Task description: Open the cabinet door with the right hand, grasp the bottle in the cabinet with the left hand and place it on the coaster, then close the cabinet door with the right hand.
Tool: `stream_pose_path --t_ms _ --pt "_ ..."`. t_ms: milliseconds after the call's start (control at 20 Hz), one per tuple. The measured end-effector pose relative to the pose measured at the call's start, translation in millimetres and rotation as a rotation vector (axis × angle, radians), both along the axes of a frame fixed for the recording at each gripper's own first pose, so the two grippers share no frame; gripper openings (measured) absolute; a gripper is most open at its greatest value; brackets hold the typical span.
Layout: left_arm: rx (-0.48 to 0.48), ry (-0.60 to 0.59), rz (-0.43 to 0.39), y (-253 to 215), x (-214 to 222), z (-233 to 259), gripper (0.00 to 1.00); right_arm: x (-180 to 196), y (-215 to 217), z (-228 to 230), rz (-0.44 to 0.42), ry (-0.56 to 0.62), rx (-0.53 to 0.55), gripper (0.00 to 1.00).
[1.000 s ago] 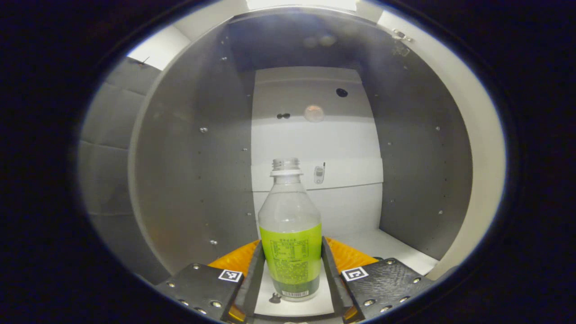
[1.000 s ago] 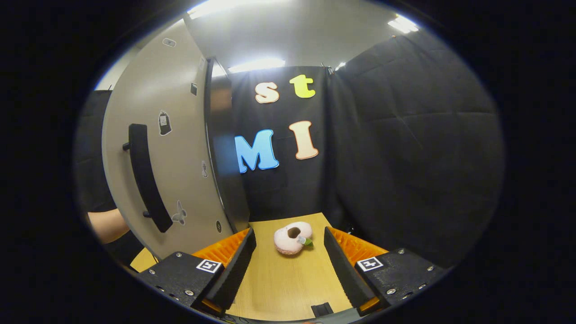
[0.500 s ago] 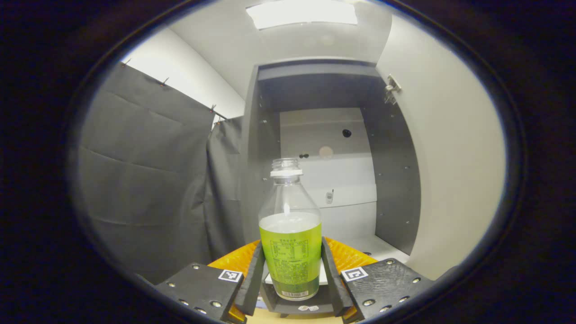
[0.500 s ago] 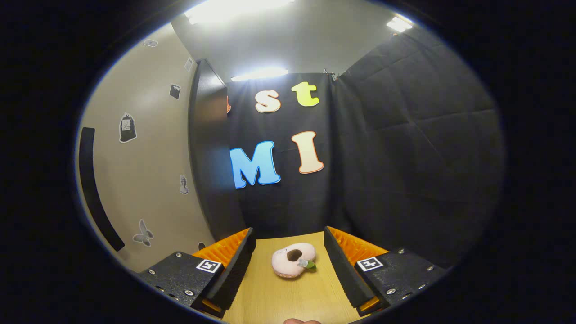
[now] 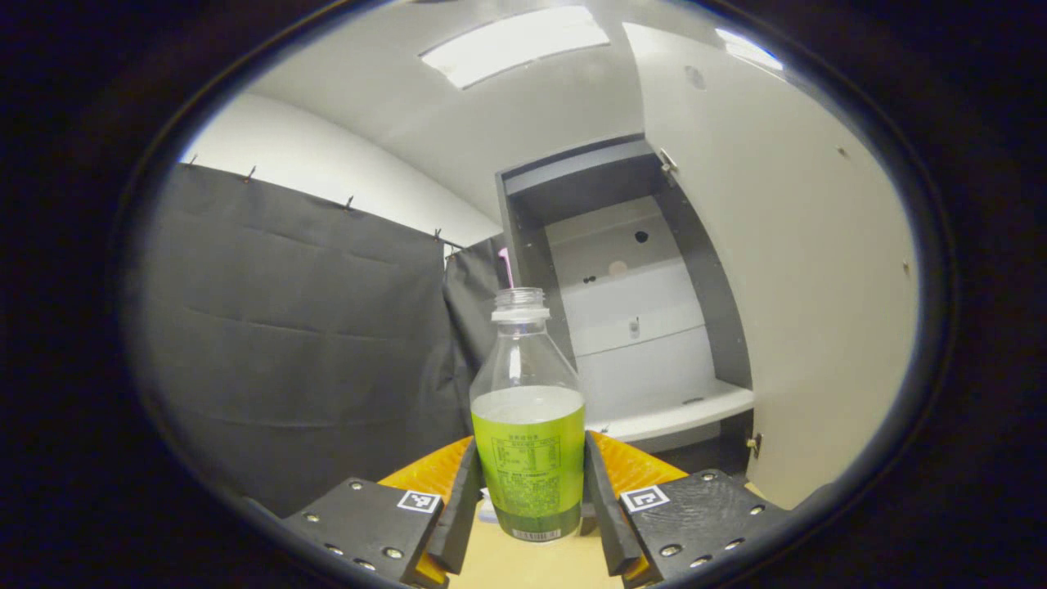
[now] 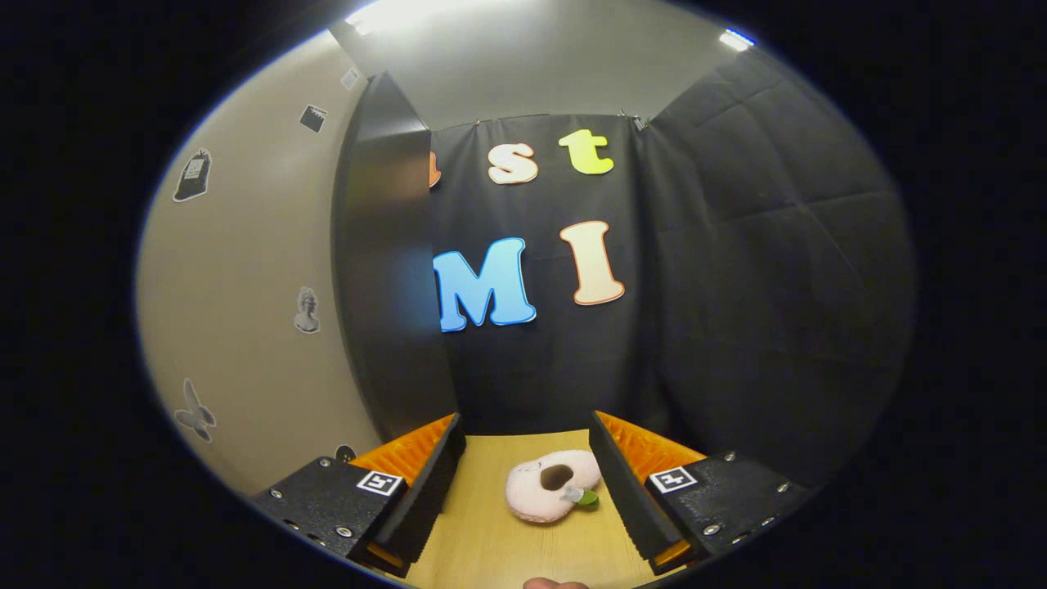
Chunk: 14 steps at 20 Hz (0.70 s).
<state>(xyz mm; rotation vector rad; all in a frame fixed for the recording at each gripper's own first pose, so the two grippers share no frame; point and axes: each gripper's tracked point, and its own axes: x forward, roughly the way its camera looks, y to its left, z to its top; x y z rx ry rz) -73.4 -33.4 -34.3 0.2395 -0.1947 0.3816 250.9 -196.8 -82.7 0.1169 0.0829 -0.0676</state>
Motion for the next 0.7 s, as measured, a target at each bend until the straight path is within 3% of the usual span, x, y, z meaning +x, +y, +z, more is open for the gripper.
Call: stream_pose_path --t_ms 50,100,450,700 --pt "0.004 0.001 0.008 -2.8 -12.5 -20.0 0.58 -0.6 -0.4 -3.6 -0.016 -0.002 -0.009 0.94" --pt "0.005 -0.002 0.007 -7.0 -22.9 -38.9 0.64 -2.6 -1.3 -7.3 -0.032 0.002 -0.028 0.94" --pt "-0.025 0.121 0.005 -11.0 -43.9 -221.7 0.64 -21.2 -11.3 -59.6 -0.107 0.103 -0.12 0.94" --pt "-0.102 0.137 0.051 21.2 -46.4 -284.9 0.65 -36.3 3.0 -94.5 -0.082 0.202 -0.246 0.94"
